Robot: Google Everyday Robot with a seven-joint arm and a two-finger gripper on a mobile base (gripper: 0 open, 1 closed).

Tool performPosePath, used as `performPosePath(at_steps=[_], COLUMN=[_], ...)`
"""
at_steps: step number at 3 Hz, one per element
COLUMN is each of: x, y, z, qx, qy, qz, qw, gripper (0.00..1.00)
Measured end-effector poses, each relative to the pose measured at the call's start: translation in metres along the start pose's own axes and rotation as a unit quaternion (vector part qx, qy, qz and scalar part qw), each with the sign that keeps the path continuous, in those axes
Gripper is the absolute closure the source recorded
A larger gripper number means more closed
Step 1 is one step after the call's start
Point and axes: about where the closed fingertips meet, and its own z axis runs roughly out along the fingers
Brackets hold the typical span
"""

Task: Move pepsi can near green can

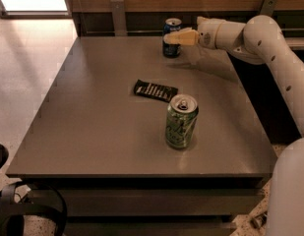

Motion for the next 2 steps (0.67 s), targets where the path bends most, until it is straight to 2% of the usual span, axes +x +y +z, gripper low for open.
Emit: performPosePath(at_steps=[2], x=[0.008], y=[0.015], z=[0.032], qx=[-0.031], qy=[-0.029], qz=[0.004], qw=[0.9991], gripper=[0.0])
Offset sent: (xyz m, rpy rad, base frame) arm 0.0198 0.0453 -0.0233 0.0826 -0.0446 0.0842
